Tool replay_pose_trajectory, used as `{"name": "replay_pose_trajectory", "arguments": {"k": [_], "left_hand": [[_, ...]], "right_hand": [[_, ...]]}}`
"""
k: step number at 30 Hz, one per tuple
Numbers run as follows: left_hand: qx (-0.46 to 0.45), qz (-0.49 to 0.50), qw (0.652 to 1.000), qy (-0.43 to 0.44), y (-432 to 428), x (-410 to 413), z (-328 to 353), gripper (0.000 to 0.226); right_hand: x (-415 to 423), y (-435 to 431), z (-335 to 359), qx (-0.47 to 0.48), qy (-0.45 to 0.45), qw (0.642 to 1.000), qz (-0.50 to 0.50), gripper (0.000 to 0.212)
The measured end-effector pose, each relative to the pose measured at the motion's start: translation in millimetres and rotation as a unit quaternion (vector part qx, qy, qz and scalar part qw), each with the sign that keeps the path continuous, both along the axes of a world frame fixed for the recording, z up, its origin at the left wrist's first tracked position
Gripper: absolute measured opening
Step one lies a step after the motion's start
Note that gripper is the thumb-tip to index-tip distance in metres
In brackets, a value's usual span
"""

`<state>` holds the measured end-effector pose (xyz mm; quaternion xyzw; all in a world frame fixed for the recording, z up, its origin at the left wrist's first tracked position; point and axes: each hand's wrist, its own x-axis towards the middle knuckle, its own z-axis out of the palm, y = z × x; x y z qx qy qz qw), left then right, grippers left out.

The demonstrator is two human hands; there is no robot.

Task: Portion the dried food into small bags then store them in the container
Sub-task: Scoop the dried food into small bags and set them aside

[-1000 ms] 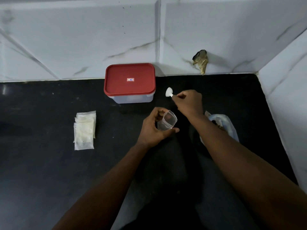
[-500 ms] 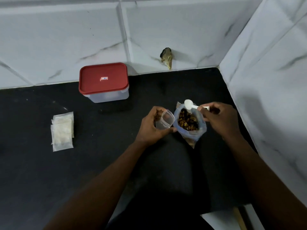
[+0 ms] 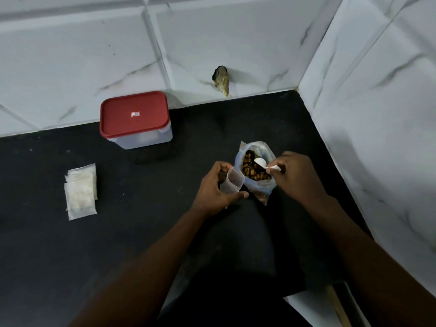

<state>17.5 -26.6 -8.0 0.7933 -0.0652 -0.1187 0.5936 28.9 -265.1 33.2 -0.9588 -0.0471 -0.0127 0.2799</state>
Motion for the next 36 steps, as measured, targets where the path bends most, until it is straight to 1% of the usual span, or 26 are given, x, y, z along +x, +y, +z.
{"name": "replay_pose_trajectory", "arguments": {"k": [5,9,13,16,19,21,24,26,28,33,36], "left_hand": [[0.000,-0.011,1.000,0.019,-2,-1,-3,0.062],[-0.009,-0.011,1.000,0.017,-4,-2,-6,0.061],[-0.021,-0.011,0.999,0.033,-3,-2,-7,0.061],[-0.028,-0.008,0.999,0.027,-3,-2,-8,0.061],[-0.033,-0.011,0.999,0.025,-7,-1,-8,0.061],[-0.034,-0.012,0.999,0.022,-8,-1,-8,0.061],[-0.034,-0.008,0.999,0.028,-7,-2,-9,0.062],[-0.034,-0.010,0.999,0.036,-7,-2,-10,0.062],[-0.034,-0.012,0.999,0.036,-8,-2,-10,0.062],[-0.024,-0.016,0.999,0.035,-6,0,-9,0.061],[-0.022,-0.010,0.999,0.034,-7,-1,-9,0.061]], "right_hand": [[4,-6,5,0.017,-0.002,1.000,0.008,0.009],[2,16,0,0.018,0.032,0.999,0.008,0.009],[0,15,4,0.015,0.110,0.993,-0.030,0.010],[-1,17,2,0.010,0.111,0.992,-0.057,0.011],[1,29,0,0.039,0.130,0.988,-0.079,0.011],[4,28,2,0.076,0.173,0.976,-0.107,0.009],[3,17,3,0.171,0.235,0.942,-0.171,0.007],[1,15,1,0.216,0.256,0.918,-0.210,0.005],[0,19,-1,0.247,0.260,0.903,-0.237,0.009],[-1,14,1,0.251,0.297,0.888,-0.247,0.012],[-1,16,2,0.250,0.296,0.886,-0.257,0.012]]}}
